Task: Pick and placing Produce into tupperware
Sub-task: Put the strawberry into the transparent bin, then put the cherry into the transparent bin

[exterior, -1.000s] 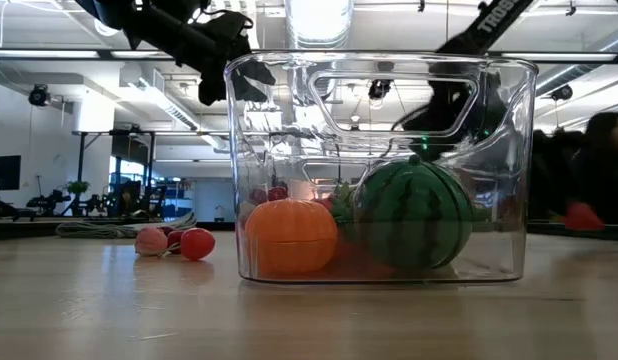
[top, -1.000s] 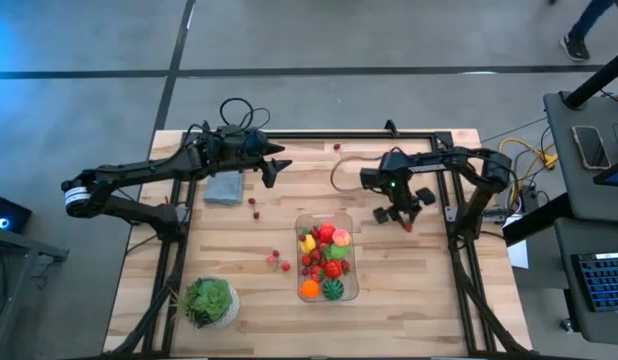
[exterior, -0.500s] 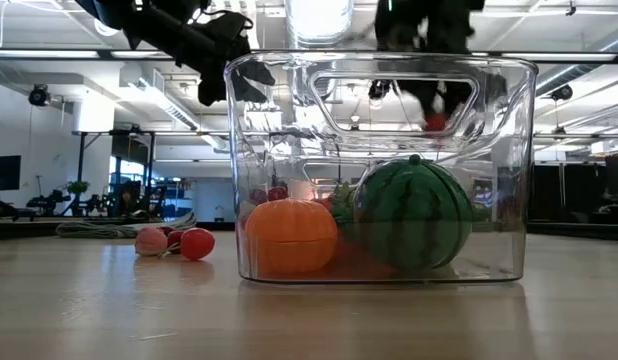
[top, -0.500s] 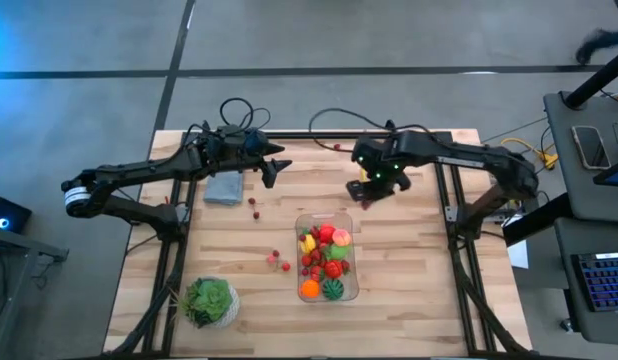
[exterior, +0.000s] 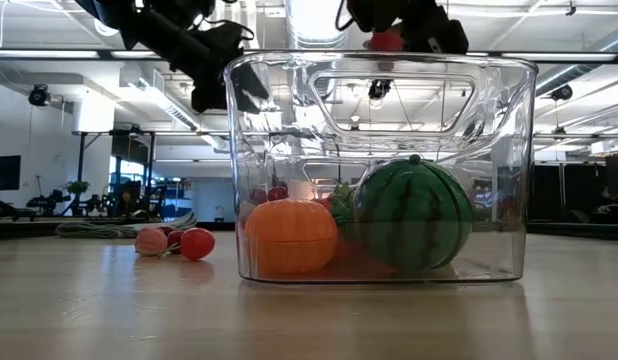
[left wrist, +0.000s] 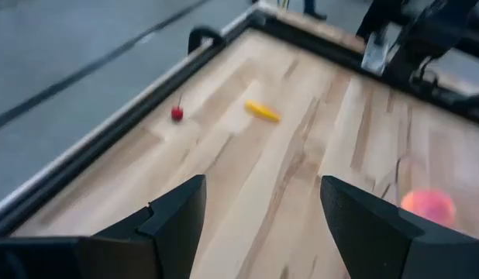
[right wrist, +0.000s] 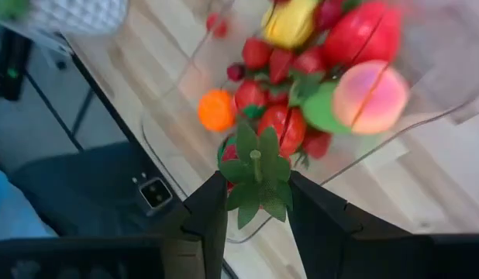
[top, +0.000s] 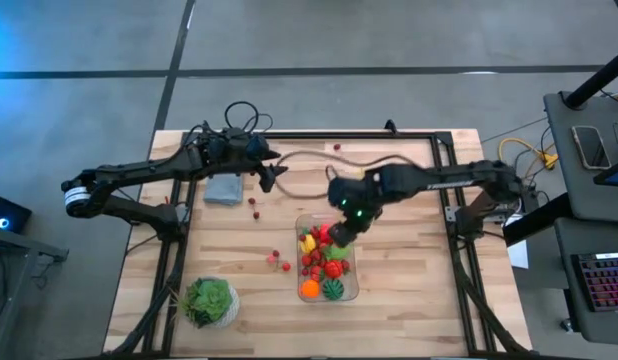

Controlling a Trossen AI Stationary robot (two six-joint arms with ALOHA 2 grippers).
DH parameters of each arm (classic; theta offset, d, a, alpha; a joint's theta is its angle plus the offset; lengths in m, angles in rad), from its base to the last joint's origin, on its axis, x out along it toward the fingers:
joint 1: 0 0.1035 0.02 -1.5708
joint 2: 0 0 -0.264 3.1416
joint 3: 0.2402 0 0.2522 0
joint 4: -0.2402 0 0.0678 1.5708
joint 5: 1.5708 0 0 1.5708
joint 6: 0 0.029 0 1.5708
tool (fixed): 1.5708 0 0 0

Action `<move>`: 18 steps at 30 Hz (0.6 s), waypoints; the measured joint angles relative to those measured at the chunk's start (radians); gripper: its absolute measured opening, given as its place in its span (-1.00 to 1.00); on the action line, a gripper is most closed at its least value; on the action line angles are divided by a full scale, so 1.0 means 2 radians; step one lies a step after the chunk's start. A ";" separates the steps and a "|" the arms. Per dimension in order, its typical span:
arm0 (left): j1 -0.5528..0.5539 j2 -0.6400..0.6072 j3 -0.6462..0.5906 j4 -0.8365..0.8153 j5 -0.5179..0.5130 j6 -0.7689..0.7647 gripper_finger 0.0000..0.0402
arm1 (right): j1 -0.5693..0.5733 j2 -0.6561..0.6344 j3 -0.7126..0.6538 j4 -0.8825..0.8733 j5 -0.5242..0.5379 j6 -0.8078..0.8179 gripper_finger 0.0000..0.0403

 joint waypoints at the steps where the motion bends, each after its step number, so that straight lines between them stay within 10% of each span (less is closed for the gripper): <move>1: 0.000 0.000 0.000 -0.010 0.000 0.000 0.20 | 0.007 0.008 0.002 0.000 0.000 0.004 -0.41; 8: 0.000 -0.017 0.000 -0.067 0.000 0.042 0.20 | 0.028 0.046 0.040 -0.004 0.051 0.020 -0.14; 18: 0.000 -0.020 0.000 -0.198 -0.059 0.036 0.20 | 0.019 0.026 0.126 -0.089 0.273 0.025 0.43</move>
